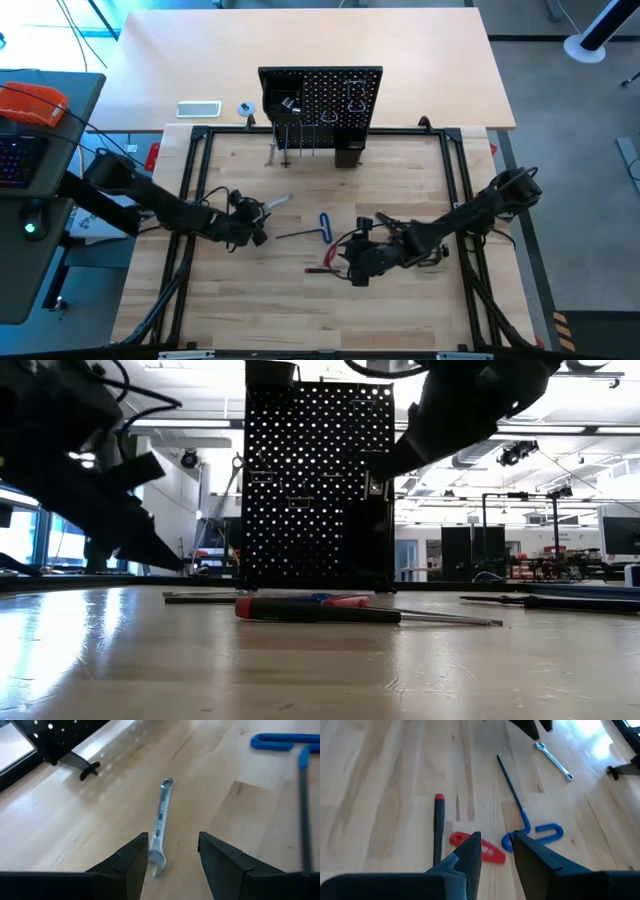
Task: Hang tools onto peg board
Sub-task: Hang the wrench on the pegboard
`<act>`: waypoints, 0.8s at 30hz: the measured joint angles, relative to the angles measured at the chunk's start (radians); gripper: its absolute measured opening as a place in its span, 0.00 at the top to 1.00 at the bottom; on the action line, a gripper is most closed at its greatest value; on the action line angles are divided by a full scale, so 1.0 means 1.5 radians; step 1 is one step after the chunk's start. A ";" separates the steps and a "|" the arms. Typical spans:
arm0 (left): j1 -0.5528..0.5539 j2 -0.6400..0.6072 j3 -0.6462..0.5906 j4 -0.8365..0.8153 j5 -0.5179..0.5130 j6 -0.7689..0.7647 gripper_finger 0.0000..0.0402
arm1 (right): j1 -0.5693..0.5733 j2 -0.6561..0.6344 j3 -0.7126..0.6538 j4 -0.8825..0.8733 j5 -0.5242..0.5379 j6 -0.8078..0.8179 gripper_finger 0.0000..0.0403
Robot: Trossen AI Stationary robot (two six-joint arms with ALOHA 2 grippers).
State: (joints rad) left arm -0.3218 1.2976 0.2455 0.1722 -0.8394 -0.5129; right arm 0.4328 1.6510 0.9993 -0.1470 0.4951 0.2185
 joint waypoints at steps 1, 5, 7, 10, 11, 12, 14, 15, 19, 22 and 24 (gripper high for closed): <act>0.012 0.011 -0.005 0.024 0.008 0.012 0.58 | 0.000 0.006 0.000 0.013 0.000 -0.004 0.73; 0.069 0.055 -0.007 0.068 0.050 0.040 0.58 | -0.002 0.019 0.000 0.042 0.001 -0.017 0.73; 0.095 0.075 -0.007 0.082 0.066 0.050 0.58 | -0.003 0.019 0.000 0.046 0.002 -0.019 0.73; 0.128 0.100 -0.007 0.124 0.098 0.079 0.58 | -0.005 0.019 0.000 0.045 0.006 -0.015 0.73; 0.140 0.107 -0.007 0.139 0.123 0.097 0.58 | -0.005 0.019 0.000 0.046 0.006 -0.013 0.73; 0.152 0.117 -0.007 0.157 0.145 0.111 0.58 | -0.005 0.019 0.000 0.046 0.007 -0.012 0.73; 0.175 0.136 -0.006 0.183 0.182 0.119 0.60 | -0.005 0.019 0.000 0.045 0.007 -0.012 0.73; 0.184 0.148 -0.006 0.189 0.194 0.117 0.62 | -0.005 0.019 0.000 0.044 0.007 -0.012 0.73; 0.203 0.187 -0.003 0.228 0.231 0.127 0.75 | -0.005 0.019 0.000 0.046 0.012 -0.014 0.73; 0.202 0.206 -0.005 0.267 0.249 0.150 0.90 | -0.005 0.019 0.000 0.046 0.013 -0.014 0.73; 0.202 0.213 -0.005 0.284 0.259 0.162 0.96 | -0.005 0.019 0.000 0.046 0.016 -0.014 0.73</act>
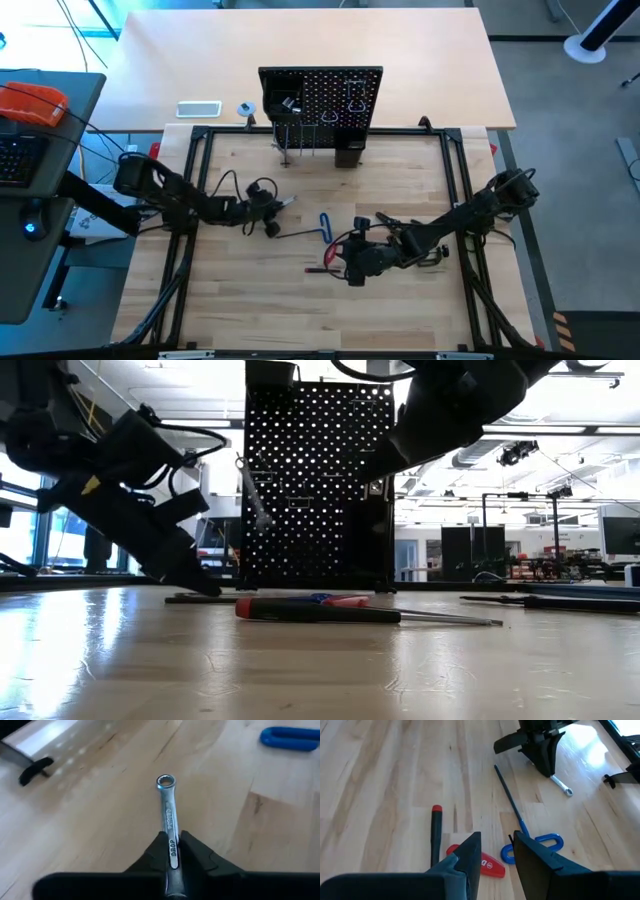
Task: Hang tools onto peg board
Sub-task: Hang the wrench on the pegboard
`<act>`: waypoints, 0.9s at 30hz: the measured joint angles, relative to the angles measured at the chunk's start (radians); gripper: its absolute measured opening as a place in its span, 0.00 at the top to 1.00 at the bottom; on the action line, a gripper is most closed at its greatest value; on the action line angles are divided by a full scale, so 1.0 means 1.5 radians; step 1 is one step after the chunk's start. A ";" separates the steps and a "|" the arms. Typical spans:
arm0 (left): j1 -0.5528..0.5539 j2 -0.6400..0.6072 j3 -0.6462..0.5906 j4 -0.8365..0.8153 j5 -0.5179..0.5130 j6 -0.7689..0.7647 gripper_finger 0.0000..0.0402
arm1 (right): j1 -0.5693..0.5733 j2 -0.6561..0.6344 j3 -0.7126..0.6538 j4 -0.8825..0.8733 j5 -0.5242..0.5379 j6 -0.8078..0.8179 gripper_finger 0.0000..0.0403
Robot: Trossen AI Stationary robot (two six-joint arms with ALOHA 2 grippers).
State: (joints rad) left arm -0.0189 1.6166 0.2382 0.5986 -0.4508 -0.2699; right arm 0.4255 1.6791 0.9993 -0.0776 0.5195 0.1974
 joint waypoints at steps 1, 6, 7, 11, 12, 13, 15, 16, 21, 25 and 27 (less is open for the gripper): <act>0.000 0.002 0.000 0.007 0.009 0.000 0.96 | 0.000 0.000 0.000 0.000 0.001 0.000 0.73; -0.002 0.004 0.000 0.038 0.084 0.020 0.95 | 0.000 0.000 0.000 0.000 0.001 0.000 0.73; -0.006 0.004 0.000 0.045 0.097 0.020 0.96 | 0.000 0.000 0.000 0.000 0.001 0.000 0.73; -0.028 0.005 0.001 0.064 0.117 0.025 1.00 | 0.000 -0.001 0.000 0.000 0.002 0.000 0.73; -0.035 0.005 0.005 0.064 0.118 0.026 1.00 | 0.000 -0.001 0.000 0.000 0.003 -0.002 0.73; -0.041 0.005 0.008 0.064 0.118 0.026 1.00 | 0.000 -0.001 0.000 0.000 0.005 -0.003 0.73; -0.052 0.005 0.017 0.061 0.123 0.031 1.00 | -0.001 -0.001 0.000 0.000 0.008 -0.004 0.73; -0.058 0.006 0.022 0.059 0.122 0.033 1.00 | -0.003 -0.001 0.000 0.000 0.008 -0.005 0.73; -0.068 0.006 0.039 0.040 0.117 0.042 1.00 | -0.007 -0.001 0.000 0.001 0.008 -0.005 0.73; -0.068 0.005 0.051 0.014 0.134 0.039 1.00 | -0.008 -0.001 0.000 0.011 0.007 -0.010 0.73; -0.072 0.005 0.052 0.011 0.134 0.037 1.00 | -0.009 -0.001 0.000 0.016 0.004 -0.010 0.73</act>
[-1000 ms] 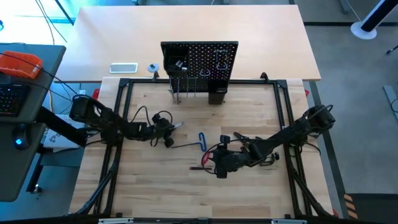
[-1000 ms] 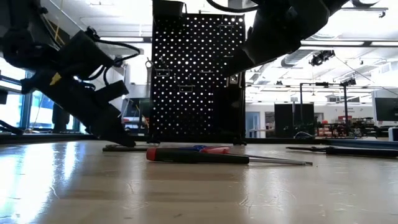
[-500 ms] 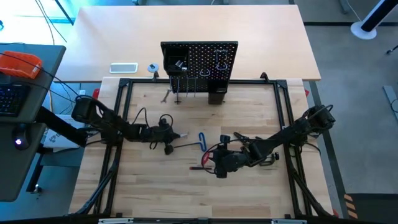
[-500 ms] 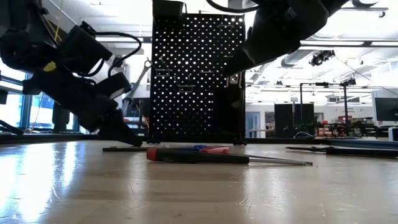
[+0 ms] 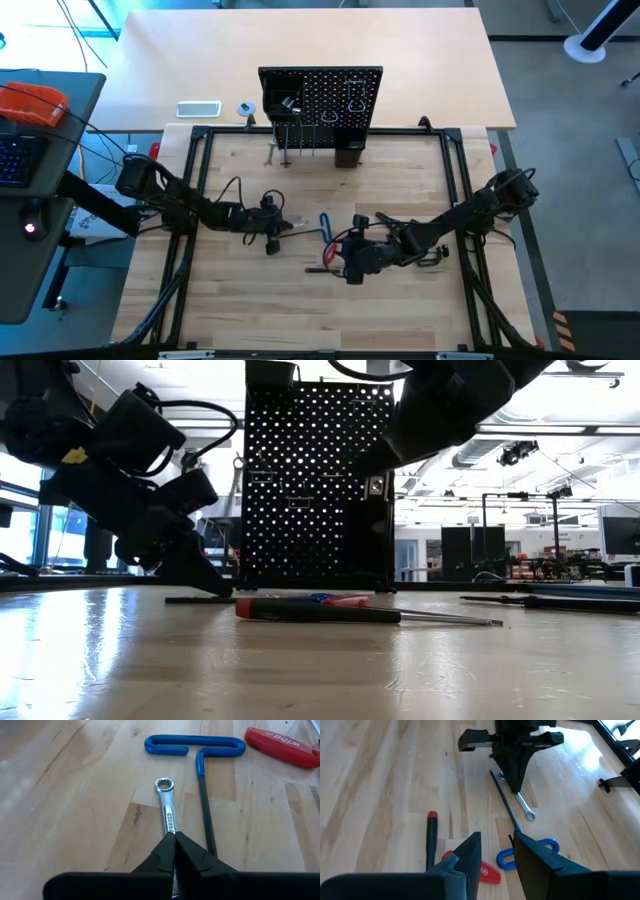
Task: Hang tools onto peg board
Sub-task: Hang the wrench on the pegboard
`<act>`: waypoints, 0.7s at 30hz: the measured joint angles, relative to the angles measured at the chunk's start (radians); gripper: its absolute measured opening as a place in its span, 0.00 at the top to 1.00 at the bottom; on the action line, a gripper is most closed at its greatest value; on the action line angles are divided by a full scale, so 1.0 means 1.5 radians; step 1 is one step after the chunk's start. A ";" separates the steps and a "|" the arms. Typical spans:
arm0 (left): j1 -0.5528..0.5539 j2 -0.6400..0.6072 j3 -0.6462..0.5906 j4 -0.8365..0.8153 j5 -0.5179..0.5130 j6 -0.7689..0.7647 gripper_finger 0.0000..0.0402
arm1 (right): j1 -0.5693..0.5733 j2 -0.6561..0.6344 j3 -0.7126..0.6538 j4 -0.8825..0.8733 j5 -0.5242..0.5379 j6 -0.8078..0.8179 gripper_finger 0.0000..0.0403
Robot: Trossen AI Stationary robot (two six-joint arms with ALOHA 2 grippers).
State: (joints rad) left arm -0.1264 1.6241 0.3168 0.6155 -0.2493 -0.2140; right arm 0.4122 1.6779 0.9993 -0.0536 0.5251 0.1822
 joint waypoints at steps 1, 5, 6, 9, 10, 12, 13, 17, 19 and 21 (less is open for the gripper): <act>-0.003 0.000 0.000 0.001 -0.001 -0.001 1.00 | 0.000 0.000 0.000 0.002 0.000 0.000 0.73; -0.009 0.001 -0.001 0.008 -0.005 0.000 1.00 | 0.000 0.000 0.000 0.005 0.000 -0.005 0.73; -0.009 0.001 -0.001 0.008 -0.005 -0.001 1.00 | 0.000 0.000 0.000 0.005 0.000 -0.005 0.73; -0.009 0.001 -0.001 0.008 -0.004 -0.001 1.00 | -0.001 0.000 0.000 0.005 -0.001 -0.005 0.73; -0.009 0.001 -0.001 0.009 -0.004 -0.001 1.00 | -0.002 0.000 0.000 0.005 -0.001 -0.005 0.73; -0.009 0.001 -0.001 0.009 -0.004 -0.001 1.00 | -0.005 0.000 0.000 0.005 -0.001 -0.005 0.73; -0.009 0.001 -0.001 0.010 -0.003 -0.001 1.00 | -0.007 0.000 0.000 0.005 -0.002 -0.005 0.73; -0.008 0.001 -0.001 0.011 0.004 0.000 1.00 | -0.018 0.002 0.000 0.007 -0.013 -0.011 0.73; -0.009 0.000 -0.001 0.011 0.006 0.000 1.00 | -0.024 0.009 0.000 0.011 -0.022 -0.017 0.73; -0.009 0.000 -0.001 0.012 0.006 0.004 1.00 | -0.031 0.017 0.000 0.012 -0.033 -0.018 0.73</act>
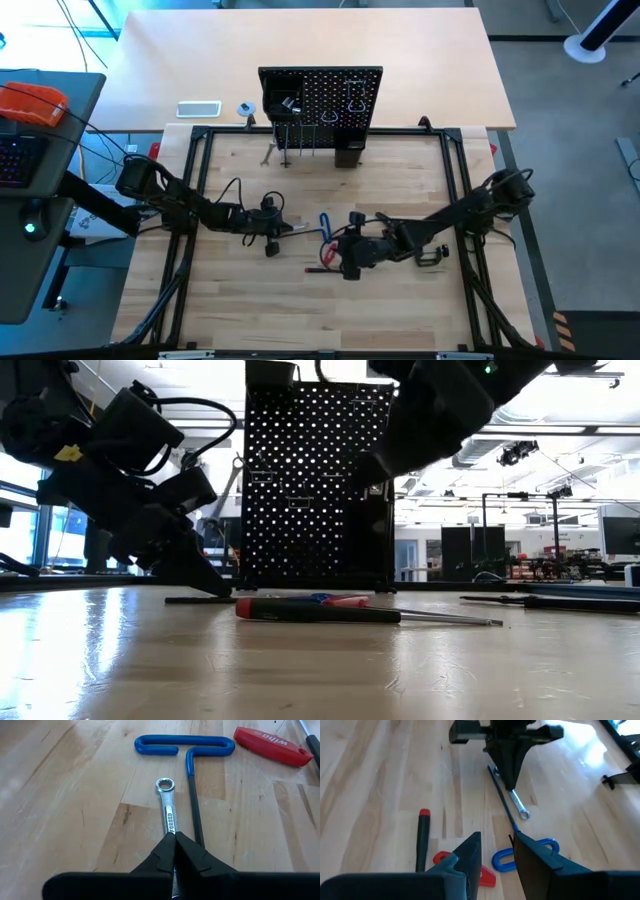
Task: Hang tools onto peg board
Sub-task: Hang the wrench on the pegboard
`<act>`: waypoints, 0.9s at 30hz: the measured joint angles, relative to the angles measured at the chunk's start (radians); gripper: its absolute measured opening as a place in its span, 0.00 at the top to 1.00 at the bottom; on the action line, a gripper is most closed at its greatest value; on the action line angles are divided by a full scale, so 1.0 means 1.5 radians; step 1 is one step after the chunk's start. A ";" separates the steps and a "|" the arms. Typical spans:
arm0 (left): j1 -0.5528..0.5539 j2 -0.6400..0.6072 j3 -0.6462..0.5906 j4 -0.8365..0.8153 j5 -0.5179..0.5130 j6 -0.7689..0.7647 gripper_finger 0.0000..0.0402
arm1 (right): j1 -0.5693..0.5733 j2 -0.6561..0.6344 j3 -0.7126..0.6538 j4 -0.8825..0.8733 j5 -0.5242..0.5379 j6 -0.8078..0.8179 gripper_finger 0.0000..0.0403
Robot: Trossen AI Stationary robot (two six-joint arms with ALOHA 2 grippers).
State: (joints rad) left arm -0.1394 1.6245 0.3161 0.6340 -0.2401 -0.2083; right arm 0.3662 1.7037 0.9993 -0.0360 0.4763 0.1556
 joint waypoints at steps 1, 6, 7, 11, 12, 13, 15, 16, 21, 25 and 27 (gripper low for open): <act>0.000 0.000 0.000 0.001 0.000 0.001 1.00 | -0.004 0.004 0.000 0.003 -0.007 0.000 0.73; 0.000 0.000 0.000 0.002 0.000 0.001 1.00 | -0.022 0.027 0.000 0.028 -0.024 -0.019 0.73; 0.000 0.000 0.000 0.002 0.000 0.001 1.00 | -0.027 0.032 0.000 0.042 -0.028 -0.025 0.73; 0.000 0.000 0.000 0.004 0.000 0.001 1.00 | -0.051 0.054 0.000 0.086 -0.061 -0.047 0.73; 0.000 0.000 0.000 0.004 0.000 0.001 1.00 | -0.057 0.061 0.000 0.091 -0.066 -0.052 0.73; 0.000 0.000 0.000 0.004 0.000 0.001 1.00 | -0.064 0.068 0.000 0.098 -0.076 -0.056 0.73; 0.000 0.000 0.000 0.004 0.000 0.001 1.00 | -0.078 0.082 0.000 0.113 -0.095 -0.061 0.73; 0.000 0.000 0.000 0.004 0.001 0.001 1.00 | -0.085 0.090 0.000 0.120 -0.109 -0.065 0.73; 0.000 0.000 0.000 0.004 0.003 0.000 1.00 | -0.114 0.133 0.000 0.177 -0.146 -0.075 0.73; 0.000 0.000 0.004 0.003 0.014 0.000 1.00 | -0.129 0.148 0.000 0.212 -0.146 -0.091 0.73; 0.000 0.000 0.009 -0.004 0.022 0.000 1.00 | -0.139 0.148 0.000 0.229 -0.150 -0.093 0.73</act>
State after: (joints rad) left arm -0.1390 1.6241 0.3298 0.6278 -0.2070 -0.2077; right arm 0.1580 1.9251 0.9997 0.3068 0.2509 0.0160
